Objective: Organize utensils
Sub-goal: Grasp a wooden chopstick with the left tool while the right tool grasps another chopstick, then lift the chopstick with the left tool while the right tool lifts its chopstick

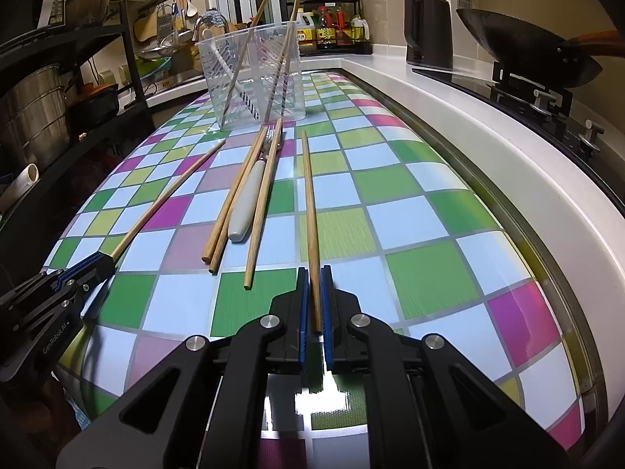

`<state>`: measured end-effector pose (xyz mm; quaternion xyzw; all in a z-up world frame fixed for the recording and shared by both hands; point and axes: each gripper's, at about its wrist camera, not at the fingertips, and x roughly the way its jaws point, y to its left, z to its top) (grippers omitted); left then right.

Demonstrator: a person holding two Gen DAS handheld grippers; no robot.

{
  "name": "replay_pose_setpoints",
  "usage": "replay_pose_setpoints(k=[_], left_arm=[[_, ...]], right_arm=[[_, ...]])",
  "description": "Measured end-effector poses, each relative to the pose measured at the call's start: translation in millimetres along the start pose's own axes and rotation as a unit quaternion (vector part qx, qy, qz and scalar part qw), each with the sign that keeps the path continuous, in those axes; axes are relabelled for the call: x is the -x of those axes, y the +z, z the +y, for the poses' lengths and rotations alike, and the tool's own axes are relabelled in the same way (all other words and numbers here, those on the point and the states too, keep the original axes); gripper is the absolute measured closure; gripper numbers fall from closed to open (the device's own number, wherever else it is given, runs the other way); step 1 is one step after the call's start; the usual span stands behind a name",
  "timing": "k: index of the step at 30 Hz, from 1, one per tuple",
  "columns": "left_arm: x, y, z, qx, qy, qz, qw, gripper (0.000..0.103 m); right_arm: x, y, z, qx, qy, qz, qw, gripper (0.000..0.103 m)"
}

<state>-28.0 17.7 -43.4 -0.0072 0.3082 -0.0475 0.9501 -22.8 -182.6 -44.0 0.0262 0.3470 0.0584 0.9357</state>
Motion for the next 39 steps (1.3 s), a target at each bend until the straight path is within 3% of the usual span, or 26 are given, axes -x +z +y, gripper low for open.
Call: replay_pose_setpoints(k=[39], left_arm=[[3.1,1.5,-5.1,-0.006,0.012,-0.018,0.9997,0.097]], right_arm=[[-4.6,4.3,5.8,0.004,-0.011,-0.009,1.0,0.097]])
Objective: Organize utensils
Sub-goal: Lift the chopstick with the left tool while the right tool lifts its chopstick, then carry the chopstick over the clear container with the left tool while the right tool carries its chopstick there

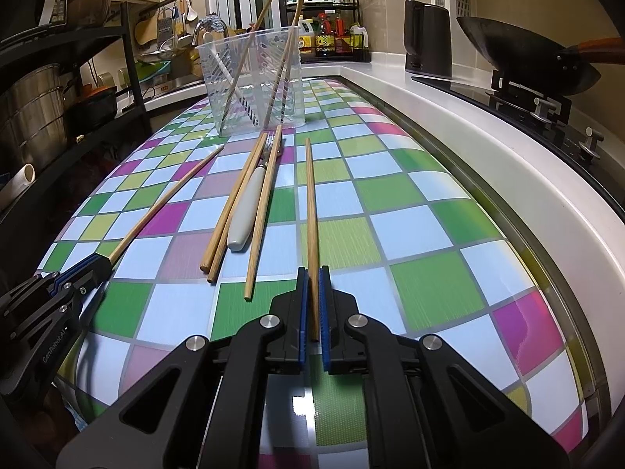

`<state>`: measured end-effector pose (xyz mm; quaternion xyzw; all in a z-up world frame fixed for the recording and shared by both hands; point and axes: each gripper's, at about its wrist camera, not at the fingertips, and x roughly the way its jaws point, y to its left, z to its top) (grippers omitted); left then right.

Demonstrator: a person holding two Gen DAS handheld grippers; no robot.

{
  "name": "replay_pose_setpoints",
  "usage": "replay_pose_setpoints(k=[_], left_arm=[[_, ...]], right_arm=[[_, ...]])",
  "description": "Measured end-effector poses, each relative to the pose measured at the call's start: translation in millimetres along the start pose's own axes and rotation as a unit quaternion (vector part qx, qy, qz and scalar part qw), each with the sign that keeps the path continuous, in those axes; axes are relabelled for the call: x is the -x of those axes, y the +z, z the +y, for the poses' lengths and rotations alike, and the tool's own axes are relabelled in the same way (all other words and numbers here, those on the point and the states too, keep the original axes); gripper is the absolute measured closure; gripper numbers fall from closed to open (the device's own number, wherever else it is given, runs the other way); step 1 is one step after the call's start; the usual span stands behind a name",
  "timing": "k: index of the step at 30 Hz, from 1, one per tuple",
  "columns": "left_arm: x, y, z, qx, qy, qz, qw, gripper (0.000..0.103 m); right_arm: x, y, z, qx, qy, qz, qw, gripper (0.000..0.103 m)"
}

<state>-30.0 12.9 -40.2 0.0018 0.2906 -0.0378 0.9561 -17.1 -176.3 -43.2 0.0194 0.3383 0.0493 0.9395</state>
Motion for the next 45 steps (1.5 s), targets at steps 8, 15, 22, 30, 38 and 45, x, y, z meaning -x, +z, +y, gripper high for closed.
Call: replay_pose_setpoints(k=[8,15,22,30,38,45], left_arm=[[16.6,11.5,2.0,0.001,-0.004,-0.022,0.9997,0.097],[32.6,25.4,11.8,0.012,-0.006,-0.036,0.9993,0.097],[50.7,43.0,22.1,0.022,-0.007,-0.055,0.9982,0.097],[77.6,74.5,26.3,0.007,-0.006,-0.106,0.9943,0.097],[92.8,115.5,31.0,0.01,-0.023,-0.144,0.9892,0.097],[90.8,144.9,37.4,0.016,-0.042,-0.154,0.9871,0.097]], right_arm=[[18.3,13.4,1.5,0.0,-0.019,-0.006,1.0,0.097],[43.9,32.6,4.7,0.006,-0.04,-0.018,0.999,0.098],[70.4,50.3,10.8,0.016,-0.049,-0.026,0.998,0.098],[99.1,70.4,14.7,0.025,-0.05,-0.049,0.997,0.098],[118.1,101.4,14.2,0.028,-0.045,-0.066,0.996,0.098],[127.4,124.3,12.1,0.024,-0.03,-0.081,0.996,0.098]])
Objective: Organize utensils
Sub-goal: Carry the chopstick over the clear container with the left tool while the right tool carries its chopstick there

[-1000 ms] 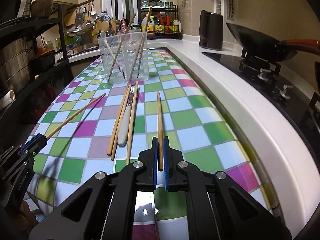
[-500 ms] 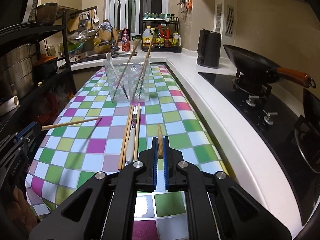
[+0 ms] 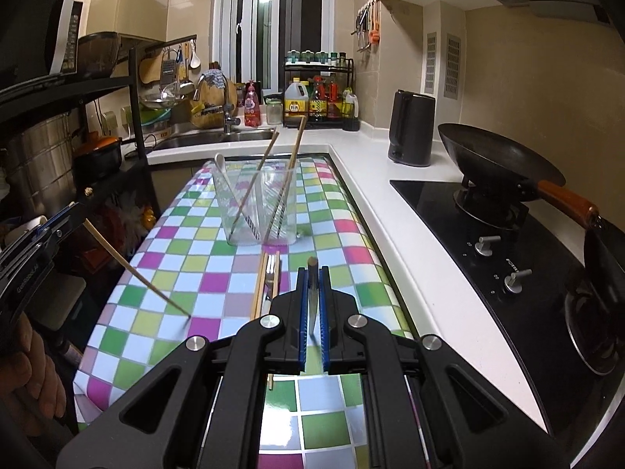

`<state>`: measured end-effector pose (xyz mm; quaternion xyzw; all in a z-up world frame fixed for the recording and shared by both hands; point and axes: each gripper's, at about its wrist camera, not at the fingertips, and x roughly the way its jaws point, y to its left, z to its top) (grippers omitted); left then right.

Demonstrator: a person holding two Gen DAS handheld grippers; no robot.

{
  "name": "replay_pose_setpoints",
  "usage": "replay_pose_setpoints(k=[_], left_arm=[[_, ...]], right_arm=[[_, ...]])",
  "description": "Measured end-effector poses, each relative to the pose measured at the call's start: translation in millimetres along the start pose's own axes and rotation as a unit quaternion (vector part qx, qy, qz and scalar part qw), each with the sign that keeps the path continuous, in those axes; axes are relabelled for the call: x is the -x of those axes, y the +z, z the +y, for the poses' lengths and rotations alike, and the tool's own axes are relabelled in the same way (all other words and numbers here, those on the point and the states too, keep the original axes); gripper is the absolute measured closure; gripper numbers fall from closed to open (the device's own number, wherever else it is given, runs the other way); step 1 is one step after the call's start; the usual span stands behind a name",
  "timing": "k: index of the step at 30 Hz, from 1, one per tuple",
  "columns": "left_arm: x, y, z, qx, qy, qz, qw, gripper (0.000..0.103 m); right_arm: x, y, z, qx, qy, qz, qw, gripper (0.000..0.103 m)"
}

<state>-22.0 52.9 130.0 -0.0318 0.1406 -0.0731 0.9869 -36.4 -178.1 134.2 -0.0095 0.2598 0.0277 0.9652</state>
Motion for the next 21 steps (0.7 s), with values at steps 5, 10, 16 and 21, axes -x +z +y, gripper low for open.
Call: replay_pose_setpoints(k=[5,10,16,21], left_arm=[[-13.2,14.2,3.8,0.011,-0.029,0.023,0.9993,0.097],[-28.5,29.3,12.3,0.034,-0.046,0.043,0.9974,0.097],[-53.1,46.2,23.2,0.053,-0.059,0.075,0.994,0.097],[-70.4,75.0,25.2,0.049,-0.063,0.084,0.9932,0.097]], right_arm=[[-3.1,17.3,-1.5,-0.003,0.014,-0.003,1.0,0.098],[-8.4,39.2,0.7,0.004,0.024,-0.003,1.0,0.098],[-19.0,71.4,3.4,0.006,0.047,-0.005,0.999,0.098],[-29.3,111.0,2.8,-0.001,0.069,-0.016,0.997,0.098]])
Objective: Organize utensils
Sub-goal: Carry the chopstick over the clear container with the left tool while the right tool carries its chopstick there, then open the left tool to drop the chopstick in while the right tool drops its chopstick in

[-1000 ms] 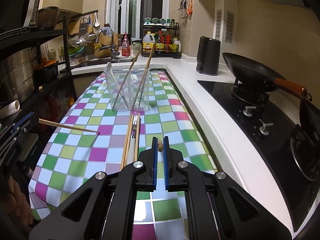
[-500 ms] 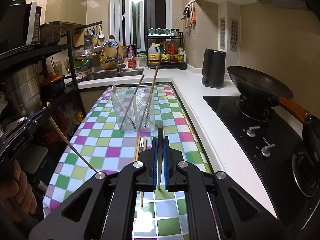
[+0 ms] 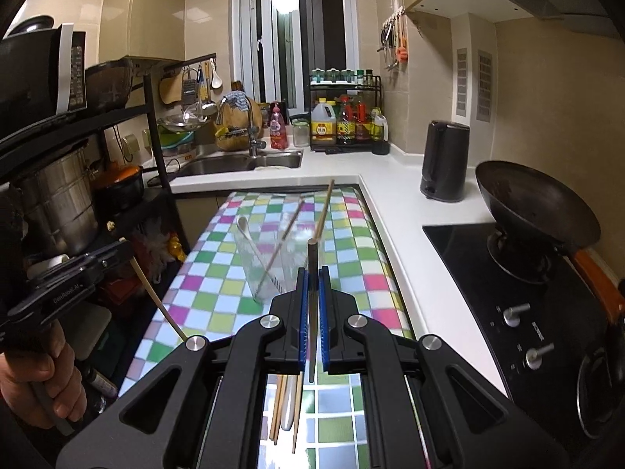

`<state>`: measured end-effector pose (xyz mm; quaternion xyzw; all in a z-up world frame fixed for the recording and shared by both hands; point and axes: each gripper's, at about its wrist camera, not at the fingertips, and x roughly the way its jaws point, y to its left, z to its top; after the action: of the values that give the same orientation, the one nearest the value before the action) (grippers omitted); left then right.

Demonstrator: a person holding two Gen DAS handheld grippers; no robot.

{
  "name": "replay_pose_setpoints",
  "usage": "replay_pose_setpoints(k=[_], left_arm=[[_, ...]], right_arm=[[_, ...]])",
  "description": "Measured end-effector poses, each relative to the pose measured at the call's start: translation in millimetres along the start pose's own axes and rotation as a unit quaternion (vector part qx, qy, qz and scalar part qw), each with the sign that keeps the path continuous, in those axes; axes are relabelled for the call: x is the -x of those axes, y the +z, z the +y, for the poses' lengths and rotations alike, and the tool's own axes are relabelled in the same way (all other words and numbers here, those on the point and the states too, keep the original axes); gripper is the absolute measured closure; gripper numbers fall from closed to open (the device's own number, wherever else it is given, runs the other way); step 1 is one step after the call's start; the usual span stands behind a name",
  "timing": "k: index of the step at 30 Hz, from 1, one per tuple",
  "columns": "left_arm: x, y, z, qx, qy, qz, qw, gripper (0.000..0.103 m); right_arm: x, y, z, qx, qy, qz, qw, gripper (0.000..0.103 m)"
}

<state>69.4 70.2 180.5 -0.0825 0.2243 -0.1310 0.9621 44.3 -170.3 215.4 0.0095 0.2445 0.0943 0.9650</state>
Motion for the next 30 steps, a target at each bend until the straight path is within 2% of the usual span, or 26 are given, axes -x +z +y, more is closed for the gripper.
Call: replay_pose_setpoints(k=[5,10,16,21,30], left_arm=[[-11.5,46.6,-1.7,-0.011,-0.01,-0.008,0.9999,0.097],[-28.2,96.2,-0.3,-0.016,-0.008,-0.034,0.9993,0.097],[-60.8,136.5,2.3,-0.011,-0.003,-0.068,0.9976,0.097],[-102.2,137.0,1.6,-0.008,0.0,-0.053,0.9986,0.097],[-160.2,106.9,7.8,-0.021,0.001,-0.008,0.9997,0.097]], right_arm=[[-13.2,47.9,0.9,0.007,0.012,-0.029,0.999,0.098],[-34.6,93.1,0.2,0.007,0.021,-0.056,0.998,0.098],[-70.6,123.0,1.5,0.008,0.02,-0.078,0.997,0.098],[-109.4,120.7,1.1,0.015,0.014,-0.069,0.997,0.098],[-169.9,91.1,-4.3,0.008,0.026,-0.028,0.999,0.098]])
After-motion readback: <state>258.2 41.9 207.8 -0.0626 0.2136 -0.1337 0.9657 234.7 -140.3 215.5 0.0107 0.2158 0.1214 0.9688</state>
